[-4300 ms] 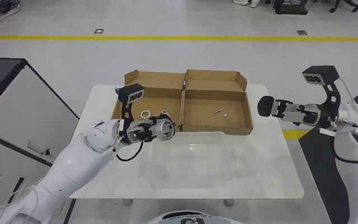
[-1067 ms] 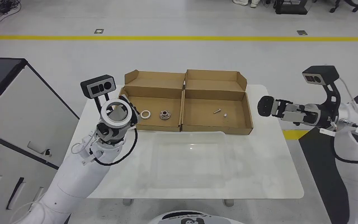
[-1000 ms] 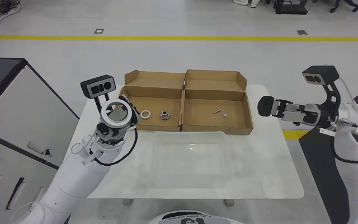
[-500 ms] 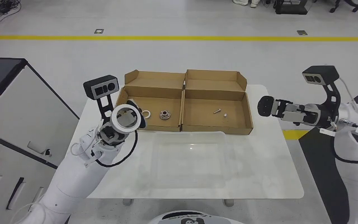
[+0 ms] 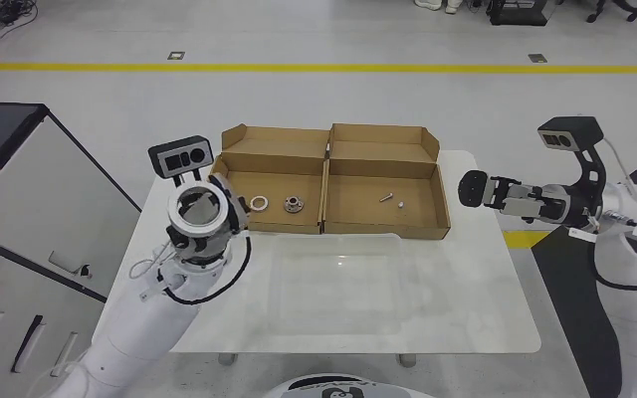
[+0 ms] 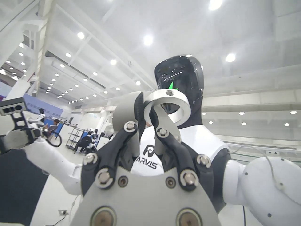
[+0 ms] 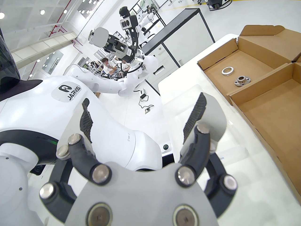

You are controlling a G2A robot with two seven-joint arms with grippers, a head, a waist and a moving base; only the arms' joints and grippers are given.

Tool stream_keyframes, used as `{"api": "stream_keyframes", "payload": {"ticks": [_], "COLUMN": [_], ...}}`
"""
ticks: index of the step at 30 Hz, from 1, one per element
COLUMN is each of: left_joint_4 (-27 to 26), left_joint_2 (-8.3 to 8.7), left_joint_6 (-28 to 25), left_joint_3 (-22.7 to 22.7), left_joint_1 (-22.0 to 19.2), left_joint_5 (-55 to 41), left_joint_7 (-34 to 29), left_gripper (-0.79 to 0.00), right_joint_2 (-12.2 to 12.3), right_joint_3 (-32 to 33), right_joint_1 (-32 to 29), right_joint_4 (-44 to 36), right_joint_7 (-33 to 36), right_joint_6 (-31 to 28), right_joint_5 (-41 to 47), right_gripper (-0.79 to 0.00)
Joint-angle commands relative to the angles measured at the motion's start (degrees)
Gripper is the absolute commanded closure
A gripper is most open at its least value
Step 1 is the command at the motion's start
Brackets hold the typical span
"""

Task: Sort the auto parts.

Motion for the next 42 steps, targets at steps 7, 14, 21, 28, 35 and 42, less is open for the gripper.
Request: {"api": "stream_keyframes", "payload": {"ticks": [7, 14, 21, 28, 35, 42], "left_joint_4": [-0.48, 1.57, 1.61, 0.78, 0.34, -0.17], "left_joint_2": [-1.03, -1.52, -1.77, -2.26, -2.80, -2.98], "left_joint_6": [2.40, 4.16, 4.68, 4.18, 4.52, 4.91], "left_joint_3": [-1.39, -3.75, -5.10, -4.62, -5.02, -4.74], "left_joint_1": [0.14, 0.60, 1.09, 2.09, 2.89, 3.10], "left_joint_5": [-4.15, 4.18, 12.99, 10.29, 5.04, 3.69], "left_joint_7": [-2.54, -4.31, -4.83, -4.32, -4.26, -4.64], "left_gripper": [0.000, 0.000, 0.000, 0.000, 0.000, 0.000], "right_joint_2": [0.00, 0.00, 0.00, 0.00, 0.00, 0.00], "right_joint_3": [0.00, 0.00, 0.00, 0.00, 0.00, 0.00], "right_joint_1": [0.00, 0.00, 0.00, 0.00, 0.00, 0.00], "right_joint_4": [0.00, 0.00, 0.00, 0.00, 0.00, 0.00], "right_joint_7": [0.00, 0.00, 0.00, 0.00, 0.00, 0.00], "right_joint_6": [0.00, 0.00, 0.00, 0.00, 0.00, 0.00], "right_joint_5": [0.00, 0.00, 0.00, 0.00, 0.00, 0.00], "right_gripper": [-0.785, -0.785, -0.785, -0.785, -0.785, -0.785]}}
